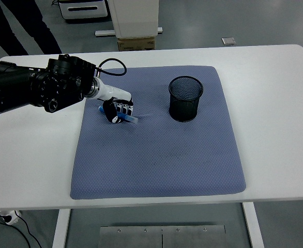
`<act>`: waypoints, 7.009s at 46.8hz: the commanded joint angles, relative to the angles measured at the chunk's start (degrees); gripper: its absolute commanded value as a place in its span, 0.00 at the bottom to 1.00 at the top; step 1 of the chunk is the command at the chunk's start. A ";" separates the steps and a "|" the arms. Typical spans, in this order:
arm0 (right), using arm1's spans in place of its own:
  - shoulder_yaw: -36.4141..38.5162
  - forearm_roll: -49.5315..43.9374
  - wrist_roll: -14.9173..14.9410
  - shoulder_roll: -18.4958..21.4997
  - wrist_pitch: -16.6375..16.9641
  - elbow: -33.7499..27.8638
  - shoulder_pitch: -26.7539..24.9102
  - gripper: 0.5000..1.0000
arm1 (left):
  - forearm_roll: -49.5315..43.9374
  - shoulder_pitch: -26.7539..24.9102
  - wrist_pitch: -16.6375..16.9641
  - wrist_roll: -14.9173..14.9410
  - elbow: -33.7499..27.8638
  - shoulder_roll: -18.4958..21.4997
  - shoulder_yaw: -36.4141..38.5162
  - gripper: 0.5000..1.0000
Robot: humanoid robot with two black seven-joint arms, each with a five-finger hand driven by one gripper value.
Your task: Left hand places marker in pen holder
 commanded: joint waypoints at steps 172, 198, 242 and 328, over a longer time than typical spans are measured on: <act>0.00 0.06 0.04 0.00 0.00 0.00 0.00 1.00 | -2.16 -8.14 -4.12 -1.20 3.25 -2.28 -16.11 0.00; 0.00 0.06 -0.05 0.00 0.00 0.00 0.00 1.00 | -10.41 -7.52 -3.42 -1.03 3.25 -6.32 -20.15 0.00; 0.00 -0.03 -0.05 0.00 0.00 -0.09 0.00 1.00 | -26.15 1.62 5.11 -0.85 2.19 -6.32 -25.86 0.00; 0.00 -0.03 -0.05 0.00 0.00 0.00 0.00 1.00 | -44.96 6.10 13.63 -8.67 -3.34 -6.32 -33.94 0.84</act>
